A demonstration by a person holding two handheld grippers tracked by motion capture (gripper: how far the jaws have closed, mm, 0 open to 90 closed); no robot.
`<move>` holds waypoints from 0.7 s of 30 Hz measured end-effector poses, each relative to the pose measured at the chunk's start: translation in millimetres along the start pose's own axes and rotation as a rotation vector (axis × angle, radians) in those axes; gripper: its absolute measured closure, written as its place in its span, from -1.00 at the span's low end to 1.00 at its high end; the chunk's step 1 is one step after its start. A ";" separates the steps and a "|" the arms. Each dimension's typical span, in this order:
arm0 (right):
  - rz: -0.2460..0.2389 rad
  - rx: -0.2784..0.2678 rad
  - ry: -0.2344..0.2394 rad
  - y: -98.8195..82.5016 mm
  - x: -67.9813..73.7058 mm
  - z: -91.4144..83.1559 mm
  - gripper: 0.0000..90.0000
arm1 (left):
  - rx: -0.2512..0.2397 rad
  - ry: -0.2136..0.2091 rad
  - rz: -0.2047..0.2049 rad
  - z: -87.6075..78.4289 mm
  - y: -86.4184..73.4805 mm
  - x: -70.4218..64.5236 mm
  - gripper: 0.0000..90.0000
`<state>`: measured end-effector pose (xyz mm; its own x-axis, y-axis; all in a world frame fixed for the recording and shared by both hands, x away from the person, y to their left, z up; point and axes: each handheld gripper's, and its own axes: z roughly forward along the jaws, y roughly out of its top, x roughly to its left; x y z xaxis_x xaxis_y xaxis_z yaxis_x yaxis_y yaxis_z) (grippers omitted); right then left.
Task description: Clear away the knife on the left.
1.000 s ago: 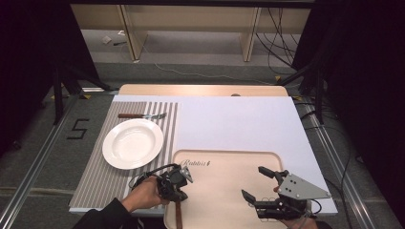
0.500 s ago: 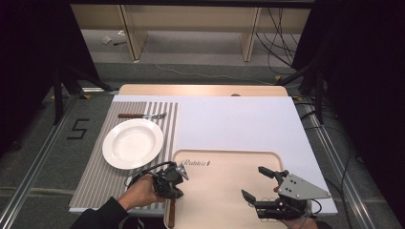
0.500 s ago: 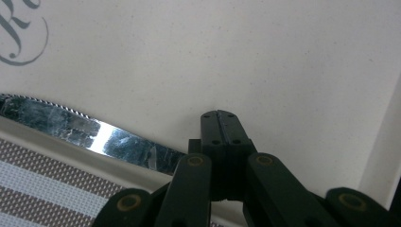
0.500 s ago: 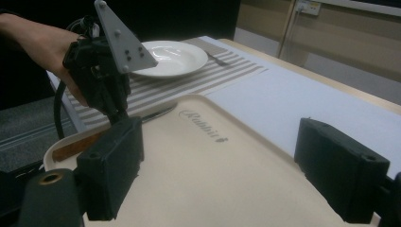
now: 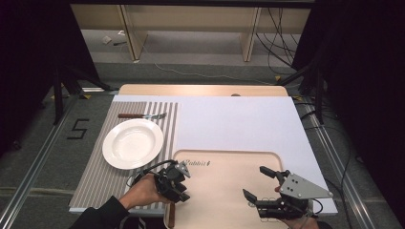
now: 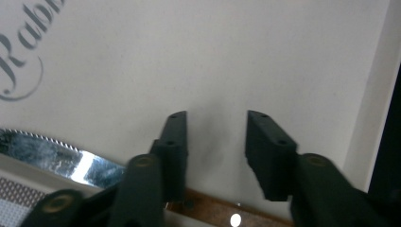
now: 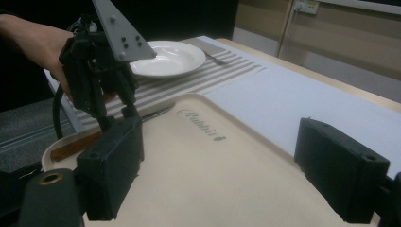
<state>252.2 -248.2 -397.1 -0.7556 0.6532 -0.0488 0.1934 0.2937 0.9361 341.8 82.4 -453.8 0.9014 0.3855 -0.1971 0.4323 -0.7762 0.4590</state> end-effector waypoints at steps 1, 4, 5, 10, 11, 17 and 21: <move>0.000 -0.001 0.000 0.1 0.1 -0.1 -0.61 | -0.009 -0.001 -0.003 -0.7 0.2 0.0 0.15; 0.002 0.000 0.000 0.5 0.9 -0.1 -0.61 | -0.076 0.003 -0.014 -6.3 -0.2 -0.1 0.07; -0.002 0.000 0.001 0.6 1.4 0.4 -0.61 | -0.096 0.002 -0.025 -8.1 -0.7 -0.8 0.07; -0.008 0.004 0.002 1.1 2.0 1.9 -0.61 | -0.162 0.007 -0.038 -14.5 -2.2 -0.4 -0.06; -0.007 0.004 0.001 1.1 2.0 2.1 -0.61 | -0.173 0.008 -0.039 -15.2 -2.4 -0.1 -0.11; -0.005 0.003 0.002 0.9 1.7 1.8 -0.61 | -0.252 -0.008 -0.051 -22.7 -4.6 1.1 -0.24; -0.012 0.008 0.003 1.0 2.2 1.9 -0.61 | -0.249 0.004 -0.042 -22.4 -6.4 -0.4 -0.28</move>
<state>251.9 -245.2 -396.8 -0.7598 0.6475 -0.0589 0.1895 0.3072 0.9326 338.1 98.3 -437.2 0.8827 0.4167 -0.2173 0.4492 -0.6127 0.6502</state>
